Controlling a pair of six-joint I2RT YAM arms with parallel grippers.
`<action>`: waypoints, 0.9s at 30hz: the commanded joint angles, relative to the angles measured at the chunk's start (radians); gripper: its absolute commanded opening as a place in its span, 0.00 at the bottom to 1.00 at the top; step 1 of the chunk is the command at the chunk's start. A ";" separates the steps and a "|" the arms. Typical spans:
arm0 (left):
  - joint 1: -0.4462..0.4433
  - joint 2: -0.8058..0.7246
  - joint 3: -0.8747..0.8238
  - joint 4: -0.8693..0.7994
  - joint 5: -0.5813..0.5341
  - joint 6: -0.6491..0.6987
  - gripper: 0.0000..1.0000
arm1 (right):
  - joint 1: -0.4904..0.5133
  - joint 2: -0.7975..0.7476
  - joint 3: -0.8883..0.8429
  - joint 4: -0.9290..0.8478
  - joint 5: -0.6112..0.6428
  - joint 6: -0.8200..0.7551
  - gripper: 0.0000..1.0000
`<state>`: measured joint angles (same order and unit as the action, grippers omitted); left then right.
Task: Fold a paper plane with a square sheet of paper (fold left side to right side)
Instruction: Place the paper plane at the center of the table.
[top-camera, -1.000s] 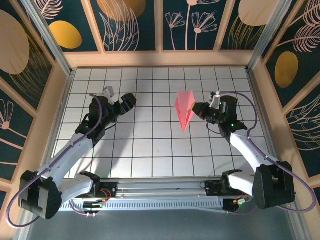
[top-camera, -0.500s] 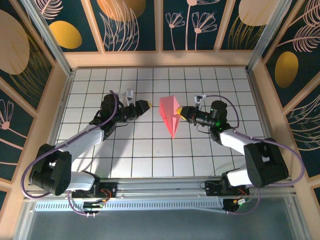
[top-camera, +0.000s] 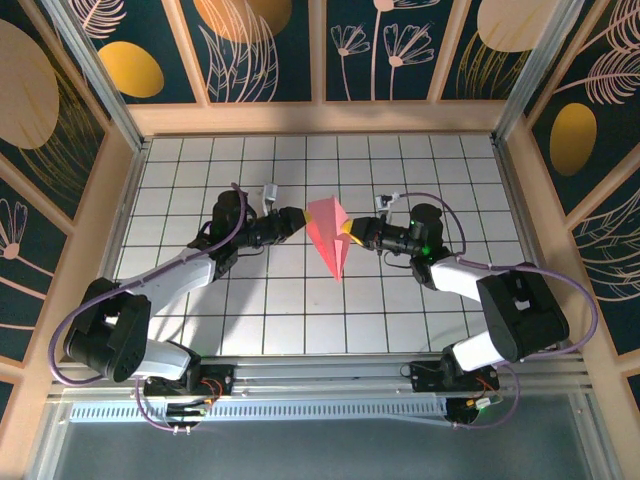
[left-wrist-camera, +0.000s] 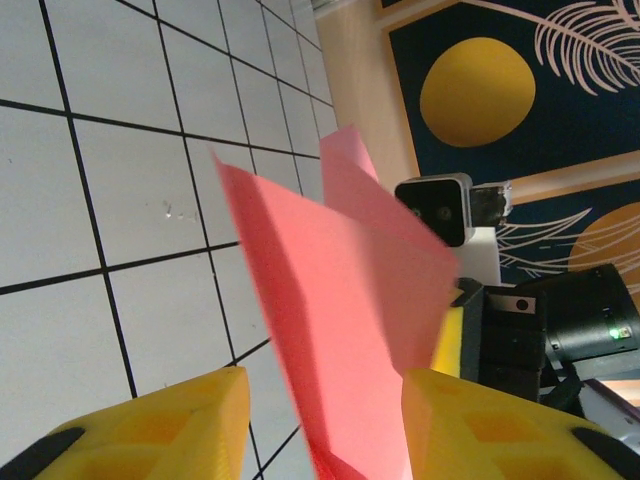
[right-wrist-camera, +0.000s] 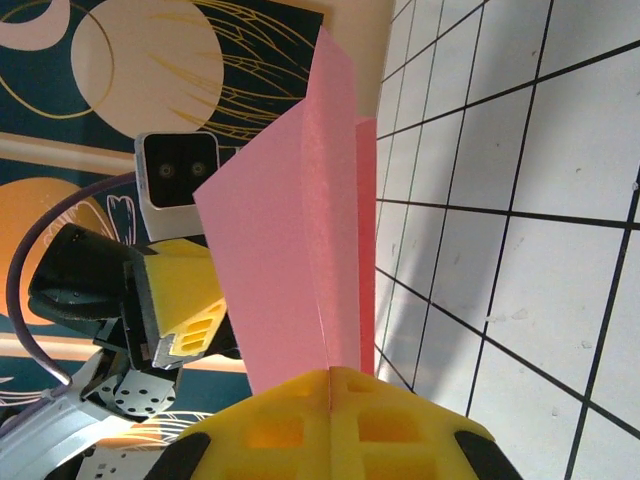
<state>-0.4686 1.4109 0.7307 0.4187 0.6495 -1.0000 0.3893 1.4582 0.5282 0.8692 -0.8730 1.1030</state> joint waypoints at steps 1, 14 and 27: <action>-0.011 0.020 0.016 0.017 0.006 0.007 0.42 | 0.013 0.010 0.027 0.057 -0.003 0.007 0.00; -0.027 0.029 0.029 -0.007 -0.026 0.009 0.01 | 0.018 0.028 0.042 0.026 -0.001 -0.010 0.00; -0.028 0.115 -0.005 -0.010 -0.065 -0.069 0.00 | -0.016 -0.115 0.242 -0.922 0.389 -0.523 0.54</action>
<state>-0.4911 1.4876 0.7364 0.3828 0.5915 -1.0325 0.3782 1.3785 0.7219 0.2554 -0.6315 0.7616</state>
